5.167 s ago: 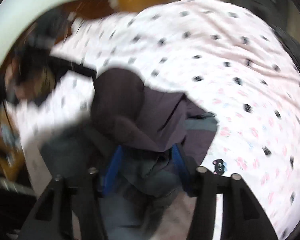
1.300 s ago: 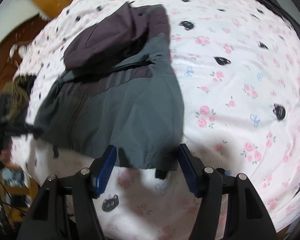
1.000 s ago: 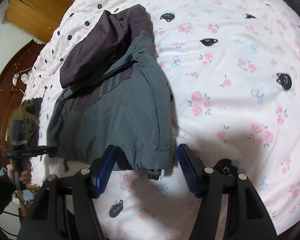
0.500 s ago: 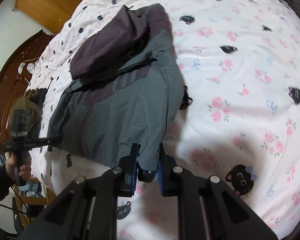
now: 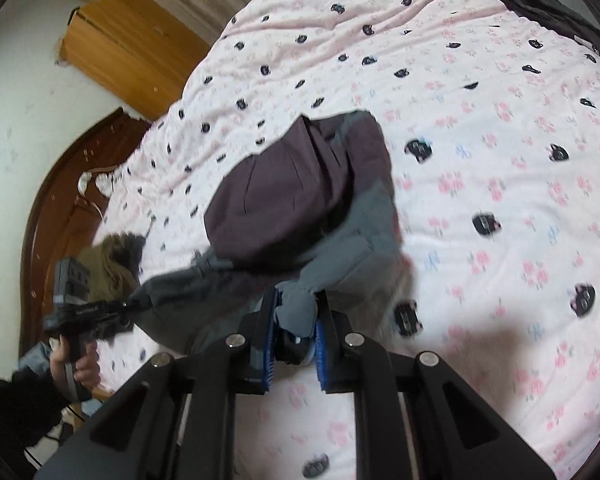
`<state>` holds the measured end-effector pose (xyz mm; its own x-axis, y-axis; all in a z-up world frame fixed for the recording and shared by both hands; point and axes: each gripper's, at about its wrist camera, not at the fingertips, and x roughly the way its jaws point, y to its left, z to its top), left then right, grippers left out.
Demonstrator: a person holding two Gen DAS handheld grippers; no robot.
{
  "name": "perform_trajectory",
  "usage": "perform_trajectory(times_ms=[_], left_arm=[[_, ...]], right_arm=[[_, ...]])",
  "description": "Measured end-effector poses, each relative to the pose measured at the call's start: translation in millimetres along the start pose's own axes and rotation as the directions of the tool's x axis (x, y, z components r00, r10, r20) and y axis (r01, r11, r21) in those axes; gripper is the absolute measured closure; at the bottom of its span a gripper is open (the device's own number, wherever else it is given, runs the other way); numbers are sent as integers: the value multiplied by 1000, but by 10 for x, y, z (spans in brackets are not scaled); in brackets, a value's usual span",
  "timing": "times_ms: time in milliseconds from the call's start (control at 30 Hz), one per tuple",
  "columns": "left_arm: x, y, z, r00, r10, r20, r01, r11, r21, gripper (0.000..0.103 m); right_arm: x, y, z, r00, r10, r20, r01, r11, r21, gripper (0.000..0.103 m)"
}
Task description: Fold clothes
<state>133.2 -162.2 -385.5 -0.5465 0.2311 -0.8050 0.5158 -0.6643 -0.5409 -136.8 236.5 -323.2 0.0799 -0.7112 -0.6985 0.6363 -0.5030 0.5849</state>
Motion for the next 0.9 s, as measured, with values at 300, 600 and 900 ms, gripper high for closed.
perform_trajectory(times_ms=[300, 600, 900], left_arm=[[58, -105, 656, 997, -1, 81, 0, 1000, 14, 96], [522, -92, 1429, 987, 57, 150, -53, 998, -32, 97], [1393, 120, 1970, 985, 169, 37, -164, 980, -116, 96]], right_arm=[[168, -89, 608, 996, -14, 84, 7, 997, 83, 87], [724, -317, 1396, 991, -69, 114, 51, 987, 154, 87], [1629, -611, 1834, 973, -227, -34, 230, 961, 151, 87]])
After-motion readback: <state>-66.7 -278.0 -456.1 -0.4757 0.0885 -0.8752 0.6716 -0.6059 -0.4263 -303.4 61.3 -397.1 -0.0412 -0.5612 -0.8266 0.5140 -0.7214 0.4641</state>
